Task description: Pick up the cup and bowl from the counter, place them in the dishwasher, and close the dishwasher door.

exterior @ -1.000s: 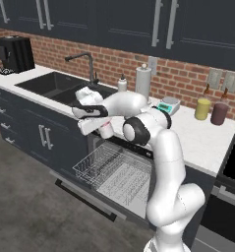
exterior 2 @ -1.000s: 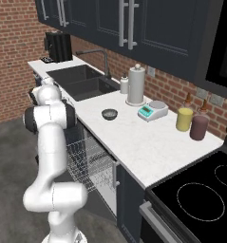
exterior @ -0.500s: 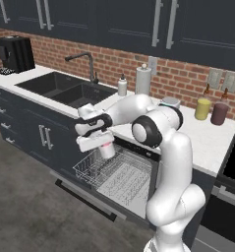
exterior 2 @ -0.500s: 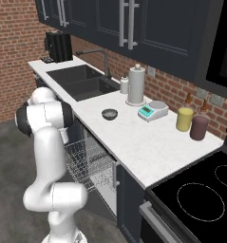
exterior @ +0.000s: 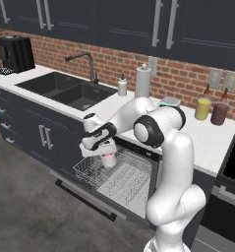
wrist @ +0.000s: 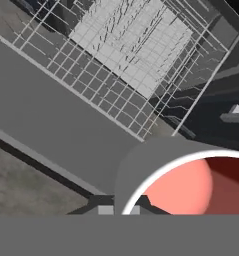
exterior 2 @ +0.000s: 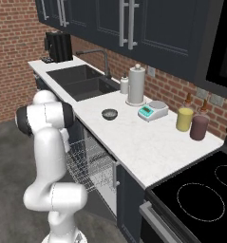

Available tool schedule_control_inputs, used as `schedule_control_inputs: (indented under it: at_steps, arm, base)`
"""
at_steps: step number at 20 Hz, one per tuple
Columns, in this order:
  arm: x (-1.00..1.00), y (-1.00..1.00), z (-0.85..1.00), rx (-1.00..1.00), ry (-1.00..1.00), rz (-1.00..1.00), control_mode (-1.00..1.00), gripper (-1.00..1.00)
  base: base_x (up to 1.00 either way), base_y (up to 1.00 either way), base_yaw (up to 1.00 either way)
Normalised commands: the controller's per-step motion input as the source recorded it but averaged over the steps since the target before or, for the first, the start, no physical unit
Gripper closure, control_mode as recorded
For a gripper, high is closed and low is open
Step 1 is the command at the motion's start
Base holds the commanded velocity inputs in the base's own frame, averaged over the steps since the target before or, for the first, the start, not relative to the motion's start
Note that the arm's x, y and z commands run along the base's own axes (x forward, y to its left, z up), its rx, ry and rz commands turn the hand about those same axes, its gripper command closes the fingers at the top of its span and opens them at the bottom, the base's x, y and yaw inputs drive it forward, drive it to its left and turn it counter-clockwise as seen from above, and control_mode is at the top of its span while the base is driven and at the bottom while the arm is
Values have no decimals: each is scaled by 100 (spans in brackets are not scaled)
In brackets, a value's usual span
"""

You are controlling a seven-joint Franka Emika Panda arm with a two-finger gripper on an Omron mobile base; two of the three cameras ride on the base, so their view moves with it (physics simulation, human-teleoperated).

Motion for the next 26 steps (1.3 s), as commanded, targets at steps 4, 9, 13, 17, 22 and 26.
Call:
schedule_control_inputs:
  at_steps: [4,9,13,17,22,26]
  arm:
    - [0,0,-40,-8,-25,-14,-100,100]
    - [11,0,-42,-3,-26,-7,-100,100]
    - [26,0,-42,0,-25,-11,-100,100]
    - [41,-1,-17,5,-26,-2,-100,100]
    - [27,-1,-18,9,-10,-1,-100,100]
    - [25,0,-28,1,-2,-3,-100,100]
  base:
    - [0,0,0]
    - [0,0,0]
    - [0,0,0]
    - [0,0,0]
    - [0,0,0]
    - [0,0,0]
